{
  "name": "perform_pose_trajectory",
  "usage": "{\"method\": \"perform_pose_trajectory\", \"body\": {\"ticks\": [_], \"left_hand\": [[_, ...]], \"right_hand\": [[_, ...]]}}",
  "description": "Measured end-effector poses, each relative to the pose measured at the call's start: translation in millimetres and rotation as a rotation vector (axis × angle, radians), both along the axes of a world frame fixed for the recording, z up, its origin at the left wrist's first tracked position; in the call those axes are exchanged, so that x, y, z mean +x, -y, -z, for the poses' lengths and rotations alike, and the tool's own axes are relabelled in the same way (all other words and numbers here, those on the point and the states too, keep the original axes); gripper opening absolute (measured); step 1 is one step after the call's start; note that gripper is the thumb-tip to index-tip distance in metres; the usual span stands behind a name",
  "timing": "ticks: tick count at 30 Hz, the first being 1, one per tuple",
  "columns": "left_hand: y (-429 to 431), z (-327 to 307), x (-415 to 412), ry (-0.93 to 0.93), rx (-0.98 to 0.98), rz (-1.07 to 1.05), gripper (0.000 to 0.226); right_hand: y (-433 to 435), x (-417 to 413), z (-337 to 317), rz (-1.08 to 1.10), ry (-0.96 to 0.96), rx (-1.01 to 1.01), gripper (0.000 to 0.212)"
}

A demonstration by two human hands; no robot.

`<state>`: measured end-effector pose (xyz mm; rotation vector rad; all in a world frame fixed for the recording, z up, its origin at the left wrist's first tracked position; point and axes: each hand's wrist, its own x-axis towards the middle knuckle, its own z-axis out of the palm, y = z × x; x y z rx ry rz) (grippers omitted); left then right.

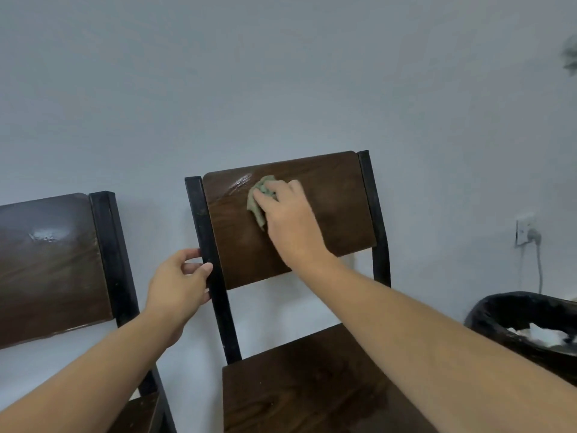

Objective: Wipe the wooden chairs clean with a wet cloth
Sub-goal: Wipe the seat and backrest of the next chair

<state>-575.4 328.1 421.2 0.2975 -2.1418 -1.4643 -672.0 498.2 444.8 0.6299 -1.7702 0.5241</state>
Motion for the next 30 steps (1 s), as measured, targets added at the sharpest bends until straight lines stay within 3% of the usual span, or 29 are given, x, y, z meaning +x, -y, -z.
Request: {"method": "perform_pose_trajectory", "body": {"ticks": [3,6,9,12,16,24,27,30], "left_hand": [[1,-2,0,0.005,-0.009,0.008,0.042],[2,-1,0,-0.003,0.01,0.011,0.041],[3,0,-1,-0.005,0.02,0.02,0.041],[4,2,-1,-0.019,0.018,0.017,0.039],[2,0,4,-0.015,0.011,-0.002,0.04],[32,25,65,0.132,-0.035,0.031,0.026],[57,30,101,0.196,0.001,0.037,0.019],[93,26,146,0.206,-0.001,0.018,0.012]], "right_hand": [[18,23,27,-0.121,-0.079,0.277,0.032],[-16,19,52,-0.107,-0.06,0.359,0.035],[-72,-7,51,0.065,-0.026,0.232,0.043],[-108,-31,10,0.23,0.095,-0.052,0.037],[-116,-45,-27,0.265,0.225,-0.219,0.031],[-65,12,64,0.155,0.372,-0.359,0.027],[-4,38,58,0.06,0.311,-0.188,0.039],[69,74,49,-0.096,0.346,0.033,0.031]]}}
